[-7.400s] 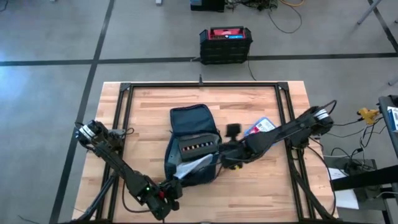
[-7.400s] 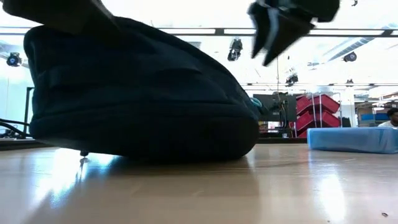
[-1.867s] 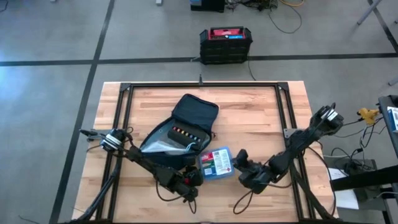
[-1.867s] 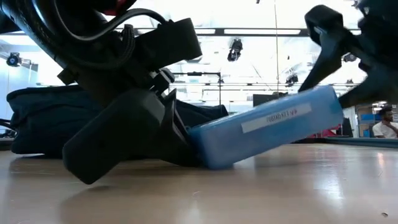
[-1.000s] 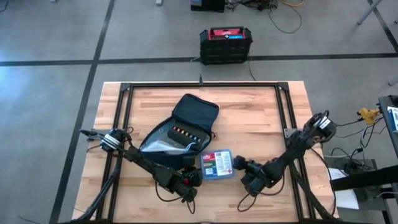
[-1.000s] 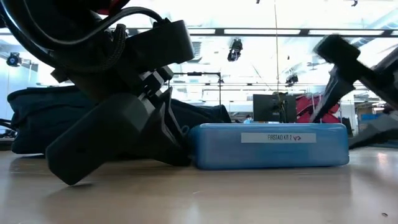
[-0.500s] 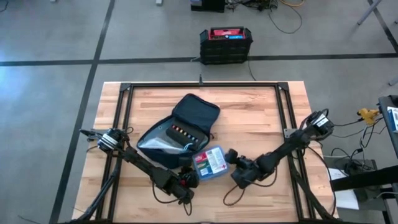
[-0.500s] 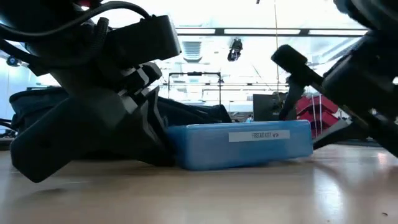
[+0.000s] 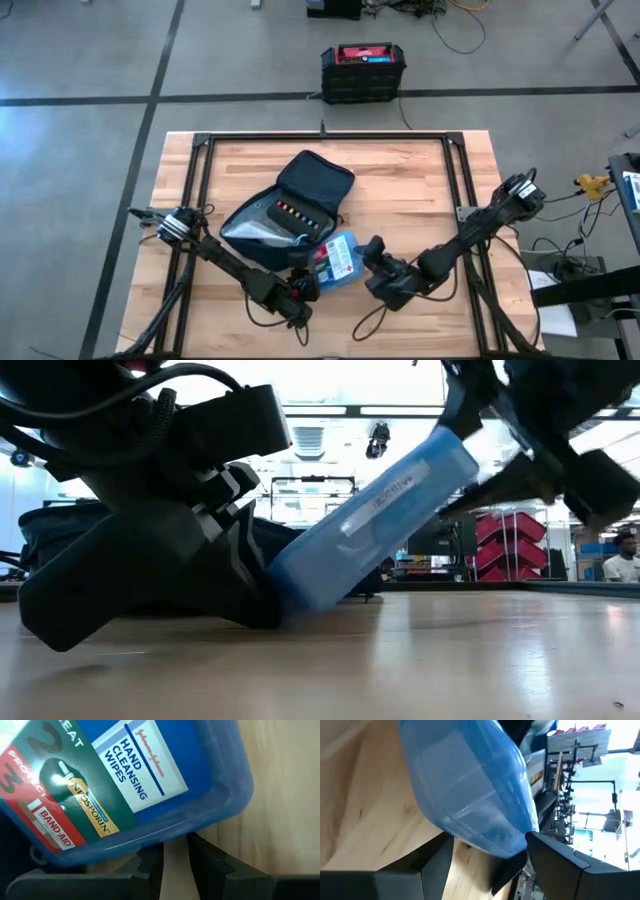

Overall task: Unpack backpack
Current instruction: Put the blue supply box into the dark blue backpack

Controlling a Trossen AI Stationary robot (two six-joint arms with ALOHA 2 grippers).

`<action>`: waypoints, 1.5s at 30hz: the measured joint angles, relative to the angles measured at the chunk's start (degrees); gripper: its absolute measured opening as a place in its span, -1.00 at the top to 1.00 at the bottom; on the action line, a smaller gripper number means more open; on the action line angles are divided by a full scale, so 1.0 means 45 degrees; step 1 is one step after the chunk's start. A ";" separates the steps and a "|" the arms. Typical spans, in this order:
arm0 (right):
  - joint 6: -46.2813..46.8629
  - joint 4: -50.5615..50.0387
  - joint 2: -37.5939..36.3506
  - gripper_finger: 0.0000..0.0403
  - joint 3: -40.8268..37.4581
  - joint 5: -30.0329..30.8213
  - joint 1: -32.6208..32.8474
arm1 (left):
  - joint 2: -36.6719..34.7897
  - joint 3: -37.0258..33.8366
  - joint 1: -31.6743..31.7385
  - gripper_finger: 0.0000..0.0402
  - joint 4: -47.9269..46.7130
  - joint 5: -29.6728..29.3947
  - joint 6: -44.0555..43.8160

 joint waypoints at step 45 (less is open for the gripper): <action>-0.9707 0.1293 0.0583 -0.68 0.1019 -0.3952 -0.1131 | 0.0010 0.0019 -0.0073 0.61 0.0112 -0.0115 0.0142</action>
